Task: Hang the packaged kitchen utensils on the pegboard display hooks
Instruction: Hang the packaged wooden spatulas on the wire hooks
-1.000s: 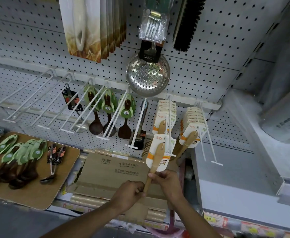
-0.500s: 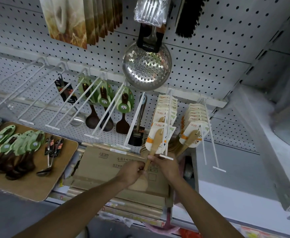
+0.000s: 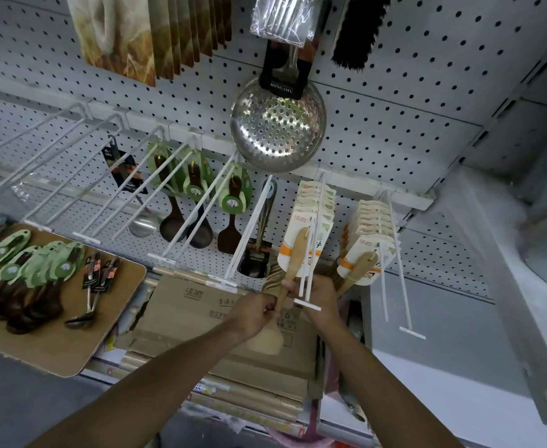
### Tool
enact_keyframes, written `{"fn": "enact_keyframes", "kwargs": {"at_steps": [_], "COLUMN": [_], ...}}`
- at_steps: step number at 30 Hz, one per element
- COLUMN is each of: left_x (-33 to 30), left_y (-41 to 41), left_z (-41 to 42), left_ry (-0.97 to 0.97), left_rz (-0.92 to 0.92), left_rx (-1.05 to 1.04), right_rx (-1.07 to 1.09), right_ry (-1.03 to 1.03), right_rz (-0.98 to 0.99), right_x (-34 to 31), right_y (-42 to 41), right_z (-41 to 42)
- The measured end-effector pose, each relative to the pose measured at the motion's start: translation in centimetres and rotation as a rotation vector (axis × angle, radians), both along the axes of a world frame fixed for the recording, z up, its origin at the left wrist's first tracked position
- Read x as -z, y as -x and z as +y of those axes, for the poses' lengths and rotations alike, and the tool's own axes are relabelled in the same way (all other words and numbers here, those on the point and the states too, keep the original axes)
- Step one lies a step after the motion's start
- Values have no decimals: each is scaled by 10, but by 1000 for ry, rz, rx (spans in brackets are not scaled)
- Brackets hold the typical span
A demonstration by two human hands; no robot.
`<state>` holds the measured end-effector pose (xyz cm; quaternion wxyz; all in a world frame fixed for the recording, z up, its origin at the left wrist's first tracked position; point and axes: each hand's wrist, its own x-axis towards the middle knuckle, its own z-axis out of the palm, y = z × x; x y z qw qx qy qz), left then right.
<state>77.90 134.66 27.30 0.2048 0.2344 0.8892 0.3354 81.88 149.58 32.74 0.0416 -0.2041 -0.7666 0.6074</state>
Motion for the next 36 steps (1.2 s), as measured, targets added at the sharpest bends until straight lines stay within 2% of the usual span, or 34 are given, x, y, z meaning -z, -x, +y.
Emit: {"fn": "enact_keyframes", "kwargs": {"at_steps": [5,12,17,21,28,36], "left_x": [2,-6,-23,-46,-87,-116], "left_y": [-1,-12,-16,-22,-39,-68], "left_z": [1,-21,-54,-78,-125,-195], "left_ry": [9,-8,-40,20,204,285], "left_rz": [6,162,280,425,707,799], "left_rx": [-1,-87,-88,-65,-50,-51], "right_rx": [13,43,-62,-156,-379,-450], "right_ry": [-68,-288,-505,-675,-918,-1061], "right_rz": [-17,-53,-60,-61,98,275], "right_x": [2,12,4,-5,-33,-64], "right_y": [0,-28,-52,-61,-68,-80], "right_z": [2,-1,-2,-10,-40,-105]}}
